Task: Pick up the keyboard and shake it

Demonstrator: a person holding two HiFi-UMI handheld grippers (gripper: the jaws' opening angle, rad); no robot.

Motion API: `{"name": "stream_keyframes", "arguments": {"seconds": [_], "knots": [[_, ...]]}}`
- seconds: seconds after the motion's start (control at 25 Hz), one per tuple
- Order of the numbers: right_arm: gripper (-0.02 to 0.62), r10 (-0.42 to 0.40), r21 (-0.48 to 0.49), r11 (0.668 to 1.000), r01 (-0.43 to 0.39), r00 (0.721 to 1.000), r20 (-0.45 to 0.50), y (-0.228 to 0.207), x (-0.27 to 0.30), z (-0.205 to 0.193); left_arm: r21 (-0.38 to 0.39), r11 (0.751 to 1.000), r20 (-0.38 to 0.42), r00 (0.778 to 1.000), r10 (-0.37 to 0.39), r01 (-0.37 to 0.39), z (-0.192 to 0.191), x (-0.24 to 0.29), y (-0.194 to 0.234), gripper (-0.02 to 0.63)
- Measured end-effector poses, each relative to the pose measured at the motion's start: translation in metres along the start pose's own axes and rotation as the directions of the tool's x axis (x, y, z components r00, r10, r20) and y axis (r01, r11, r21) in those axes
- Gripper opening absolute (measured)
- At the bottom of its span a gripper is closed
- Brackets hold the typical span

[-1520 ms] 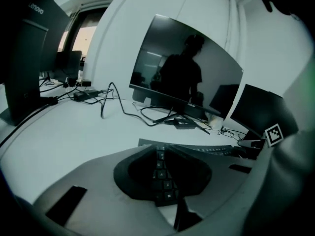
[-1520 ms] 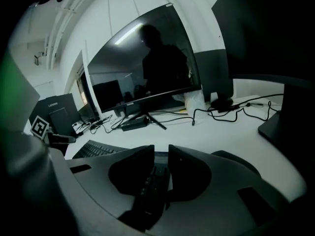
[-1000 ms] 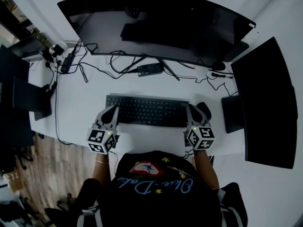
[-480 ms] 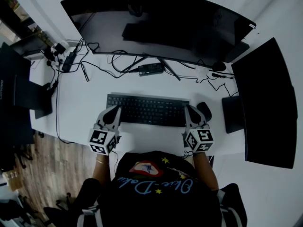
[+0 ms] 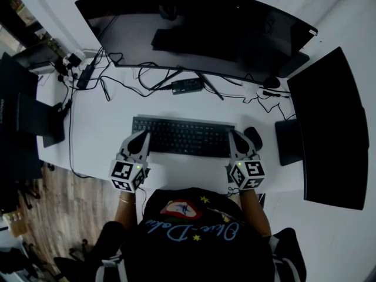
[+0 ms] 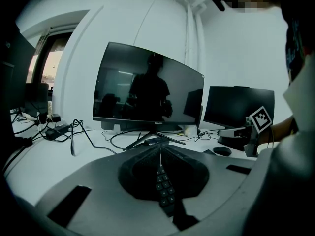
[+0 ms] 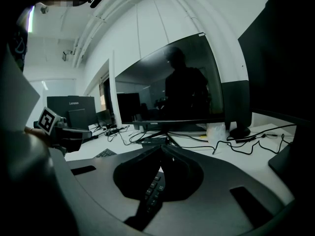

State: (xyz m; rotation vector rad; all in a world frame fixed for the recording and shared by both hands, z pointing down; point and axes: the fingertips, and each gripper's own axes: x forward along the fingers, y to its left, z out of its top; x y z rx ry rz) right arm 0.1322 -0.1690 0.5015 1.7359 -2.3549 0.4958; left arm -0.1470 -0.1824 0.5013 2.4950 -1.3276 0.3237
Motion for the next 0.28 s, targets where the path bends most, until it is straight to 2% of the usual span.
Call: {"name": "stream_keyframes", "arguments": {"seconds": [0.28], "knots": [[0.000, -0.001, 0.009, 1.000, 0.001, 1.000, 0.001, -0.0016, -0.0008, 0.0005, 0.003, 1.000, -0.002, 1.000, 0.002, -0.002, 0.0016, 0.0008, -0.0001, 0.005]]}}
